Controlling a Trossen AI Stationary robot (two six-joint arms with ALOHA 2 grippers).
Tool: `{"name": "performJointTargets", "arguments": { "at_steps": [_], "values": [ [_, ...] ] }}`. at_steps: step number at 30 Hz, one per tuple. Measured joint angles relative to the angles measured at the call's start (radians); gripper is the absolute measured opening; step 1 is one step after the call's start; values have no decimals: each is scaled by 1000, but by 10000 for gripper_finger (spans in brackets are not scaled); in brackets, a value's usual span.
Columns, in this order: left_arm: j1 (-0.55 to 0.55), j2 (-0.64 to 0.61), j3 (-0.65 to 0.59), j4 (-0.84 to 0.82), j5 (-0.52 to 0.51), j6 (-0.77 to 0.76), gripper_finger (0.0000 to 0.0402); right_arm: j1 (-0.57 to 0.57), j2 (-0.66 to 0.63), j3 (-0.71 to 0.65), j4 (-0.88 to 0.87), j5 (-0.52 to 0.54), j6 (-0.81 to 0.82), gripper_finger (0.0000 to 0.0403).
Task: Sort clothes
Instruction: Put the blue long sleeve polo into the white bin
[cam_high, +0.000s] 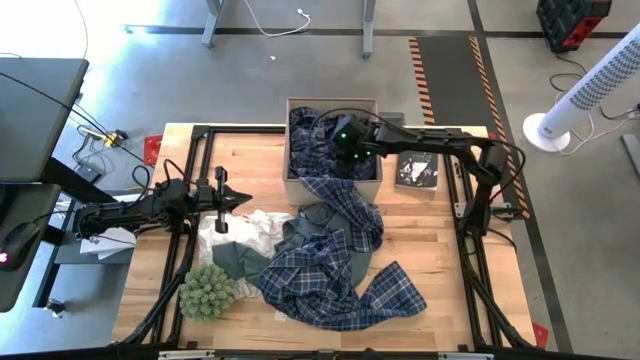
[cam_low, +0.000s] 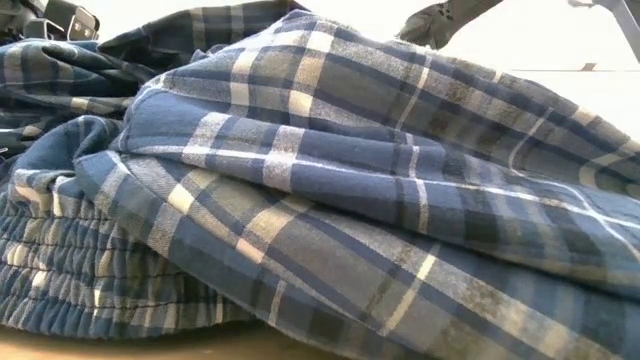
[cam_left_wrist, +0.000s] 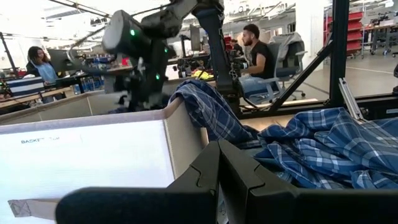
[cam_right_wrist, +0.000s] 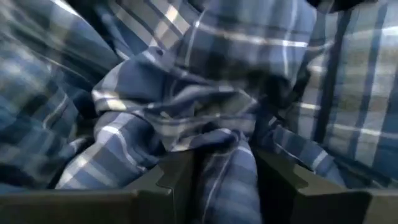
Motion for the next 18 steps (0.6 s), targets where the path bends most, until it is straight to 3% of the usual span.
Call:
{"name": "performJointTargets", "arguments": {
  "at_steps": [5, 11, 13, 18],
  "values": [
    [0, 0, 0, 0, 0, 0, 1, 21, -36, 128, -128, 44, -66, 131],
    [0, 0, 0, 0, 0, 0, 1, 114, -151, 311, -324, 292, -104, 131],
    [0, 0, 0, 0, 0, 0, 1, 169, -197, 329, -358, 339, -112, 131],
    [0, 0, 0, 0, 0, 0, 1, 325, -321, 275, -409, 329, -124, 131]
  ]
}}
